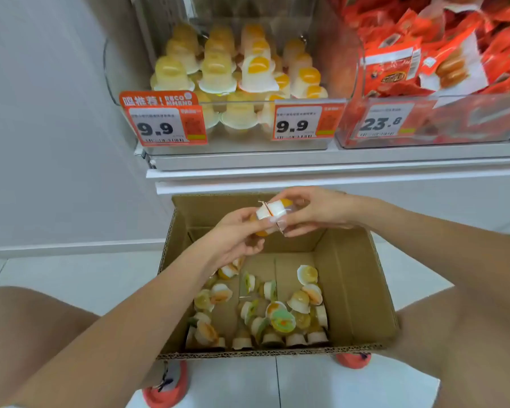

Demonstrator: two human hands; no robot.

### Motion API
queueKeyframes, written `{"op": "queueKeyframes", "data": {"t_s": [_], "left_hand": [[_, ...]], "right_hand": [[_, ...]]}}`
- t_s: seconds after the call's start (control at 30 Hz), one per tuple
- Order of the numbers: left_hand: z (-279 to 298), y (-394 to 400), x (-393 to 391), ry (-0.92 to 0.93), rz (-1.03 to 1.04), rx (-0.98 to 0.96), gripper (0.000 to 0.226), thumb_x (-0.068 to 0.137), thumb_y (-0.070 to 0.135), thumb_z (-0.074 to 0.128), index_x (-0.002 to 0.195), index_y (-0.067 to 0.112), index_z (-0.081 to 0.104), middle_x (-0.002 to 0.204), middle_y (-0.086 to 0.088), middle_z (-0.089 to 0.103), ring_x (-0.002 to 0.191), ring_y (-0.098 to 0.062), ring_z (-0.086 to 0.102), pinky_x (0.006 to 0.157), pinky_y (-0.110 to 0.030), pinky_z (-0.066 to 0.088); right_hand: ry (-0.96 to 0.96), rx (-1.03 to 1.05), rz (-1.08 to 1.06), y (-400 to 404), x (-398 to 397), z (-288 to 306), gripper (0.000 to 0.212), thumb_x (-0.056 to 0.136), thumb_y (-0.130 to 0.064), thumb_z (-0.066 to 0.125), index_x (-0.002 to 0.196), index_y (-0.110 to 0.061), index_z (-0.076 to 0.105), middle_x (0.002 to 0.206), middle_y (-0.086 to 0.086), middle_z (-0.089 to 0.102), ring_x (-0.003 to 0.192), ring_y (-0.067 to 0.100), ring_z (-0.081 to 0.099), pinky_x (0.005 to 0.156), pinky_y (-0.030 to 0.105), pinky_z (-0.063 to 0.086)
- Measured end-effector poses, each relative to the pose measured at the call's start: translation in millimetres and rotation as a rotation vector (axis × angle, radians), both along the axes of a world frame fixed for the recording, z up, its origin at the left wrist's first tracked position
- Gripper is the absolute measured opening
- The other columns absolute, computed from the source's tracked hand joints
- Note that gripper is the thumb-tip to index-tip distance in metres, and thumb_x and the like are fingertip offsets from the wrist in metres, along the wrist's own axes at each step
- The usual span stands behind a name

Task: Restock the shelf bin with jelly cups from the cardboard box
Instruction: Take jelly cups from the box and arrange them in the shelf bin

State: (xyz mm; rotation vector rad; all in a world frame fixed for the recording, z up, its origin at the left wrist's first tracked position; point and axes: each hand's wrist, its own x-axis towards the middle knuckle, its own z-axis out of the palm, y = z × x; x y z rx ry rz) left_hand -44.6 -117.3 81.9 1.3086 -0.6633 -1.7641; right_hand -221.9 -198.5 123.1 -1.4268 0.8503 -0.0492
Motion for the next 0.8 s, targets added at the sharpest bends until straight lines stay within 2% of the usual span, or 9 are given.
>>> {"op": "queueKeyframes", "data": {"t_s": [0.07,0.13,0.27,0.37,0.47,0.6,0.67,0.73,0.8], "left_hand": [[30,4,3,0.171,0.083,-0.002,0.029,0.078,0.024,0.068,0.106,0.015,0.064,0.102,-0.009,0.065,0.091,-0.022,0.062,0.074,-0.037,0.055],[57,6,4,0.224,0.067,-0.051,0.038,0.077,0.025,0.066,0.113,0.013,0.063,0.113,-0.012,0.067,0.104,-0.029,0.064,0.084,-0.049,0.055],[97,5,2,0.248,0.080,-0.091,0.035,0.076,0.011,0.061,0.106,-0.005,0.061,0.106,-0.026,0.067,0.093,-0.033,0.069,0.083,-0.036,0.056],[114,2,3,0.189,0.091,-0.089,0.034,0.075,0.018,0.061,0.103,-0.001,0.063,0.105,-0.024,0.068,0.089,-0.031,0.071,0.083,-0.037,0.055],[128,-3,4,0.114,0.084,-0.085,0.035,0.072,0.025,0.063,0.103,0.007,0.064,0.099,-0.016,0.072,0.079,-0.027,0.072,0.079,-0.042,0.055],[138,-8,3,0.117,0.106,-0.060,0.039,0.069,0.024,0.066,0.104,0.008,0.063,0.095,-0.017,0.073,0.076,-0.028,0.072,0.077,-0.041,0.057],[141,-11,7,0.100,0.064,-0.034,0.044,0.069,0.028,0.067,0.110,0.011,0.062,0.101,-0.017,0.072,0.085,-0.030,0.072,0.078,-0.042,0.057],[149,-16,16,-0.060,-0.029,-0.040,0.047,0.073,0.038,0.068,0.114,0.017,0.061,0.107,-0.011,0.071,0.093,-0.028,0.071,0.081,-0.042,0.058],[153,-24,33,-0.509,-0.098,-0.103,0.042,0.078,0.050,0.066,0.109,0.022,0.063,0.108,-0.001,0.071,0.093,-0.016,0.070,0.080,-0.036,0.057]], "right_hand": [[-0.072,-0.134,-0.034,6,5,22,0.033,0.084,-0.007,0.069,0.115,-0.014,0.062,0.116,0.018,0.059,0.098,0.022,0.067,0.085,0.034,0.057],[-0.125,-0.283,-0.112,12,10,40,0.033,0.083,-0.012,0.072,0.115,-0.015,0.064,0.118,0.015,0.060,0.098,0.024,0.067,0.084,0.036,0.058],[-0.160,-0.478,-0.161,19,15,66,0.041,0.087,-0.022,0.069,0.126,-0.027,0.058,0.124,-0.007,0.056,0.106,0.011,0.060,0.087,0.023,0.053],[-0.185,-0.487,-0.108,23,15,81,0.050,0.088,-0.022,0.067,0.134,-0.029,0.049,0.126,-0.018,0.046,0.104,0.008,0.060,0.083,0.017,0.053],[-0.182,-0.585,-0.079,20,16,89,0.064,0.079,-0.017,0.077,0.134,-0.029,0.047,0.126,-0.014,0.050,0.109,0.004,0.056,0.089,0.021,0.051],[-0.177,-0.664,-0.160,12,18,94,0.059,0.070,-0.020,0.084,0.121,-0.029,0.058,0.112,-0.015,0.059,0.093,0.001,0.059,0.076,0.014,0.050],[-0.142,-0.709,-0.161,6,18,98,0.055,0.068,-0.021,0.085,0.116,-0.030,0.061,0.110,-0.016,0.062,0.092,-0.001,0.058,0.074,0.011,0.047],[-0.144,-0.738,-0.211,-2,15,106,0.049,0.068,-0.019,0.085,0.113,-0.027,0.064,0.109,-0.014,0.064,0.093,-0.004,0.057,0.077,0.010,0.043],[-0.114,-0.808,-0.344,-18,11,120,0.050,0.067,-0.023,0.085,0.113,-0.024,0.066,0.107,-0.011,0.065,0.093,0.000,0.059,0.078,0.016,0.044]]}}
